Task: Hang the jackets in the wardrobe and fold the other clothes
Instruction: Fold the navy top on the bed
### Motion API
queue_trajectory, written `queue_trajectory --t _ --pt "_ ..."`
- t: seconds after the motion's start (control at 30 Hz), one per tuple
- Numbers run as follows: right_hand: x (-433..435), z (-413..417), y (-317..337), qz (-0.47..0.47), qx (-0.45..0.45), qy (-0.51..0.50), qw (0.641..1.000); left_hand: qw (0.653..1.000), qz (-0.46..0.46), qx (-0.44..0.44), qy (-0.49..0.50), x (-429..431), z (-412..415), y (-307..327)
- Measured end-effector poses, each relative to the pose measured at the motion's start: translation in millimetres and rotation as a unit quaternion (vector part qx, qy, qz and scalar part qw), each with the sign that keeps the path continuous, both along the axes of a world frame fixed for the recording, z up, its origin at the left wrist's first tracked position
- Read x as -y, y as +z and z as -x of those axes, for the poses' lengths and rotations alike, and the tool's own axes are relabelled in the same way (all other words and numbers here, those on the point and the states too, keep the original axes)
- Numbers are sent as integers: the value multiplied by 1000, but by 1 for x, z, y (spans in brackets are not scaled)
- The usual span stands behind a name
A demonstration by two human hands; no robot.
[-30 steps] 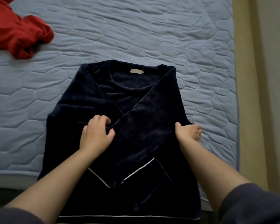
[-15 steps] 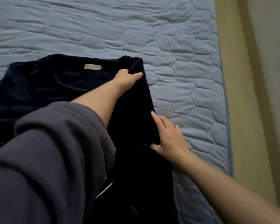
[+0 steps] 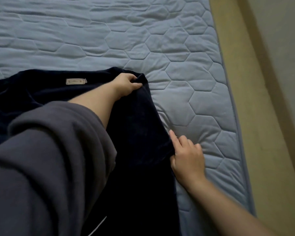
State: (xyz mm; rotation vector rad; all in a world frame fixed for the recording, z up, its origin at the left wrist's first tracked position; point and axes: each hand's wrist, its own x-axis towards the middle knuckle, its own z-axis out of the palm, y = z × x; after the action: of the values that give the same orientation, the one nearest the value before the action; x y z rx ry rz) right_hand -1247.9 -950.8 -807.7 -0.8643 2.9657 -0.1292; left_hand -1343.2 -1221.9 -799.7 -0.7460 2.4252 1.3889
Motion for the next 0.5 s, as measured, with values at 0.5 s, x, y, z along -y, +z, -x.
queue_trajectory --t 0.5 --pt "85 -30 59 30 103 133 985 921 380 -71 -51 -5 -210 51"
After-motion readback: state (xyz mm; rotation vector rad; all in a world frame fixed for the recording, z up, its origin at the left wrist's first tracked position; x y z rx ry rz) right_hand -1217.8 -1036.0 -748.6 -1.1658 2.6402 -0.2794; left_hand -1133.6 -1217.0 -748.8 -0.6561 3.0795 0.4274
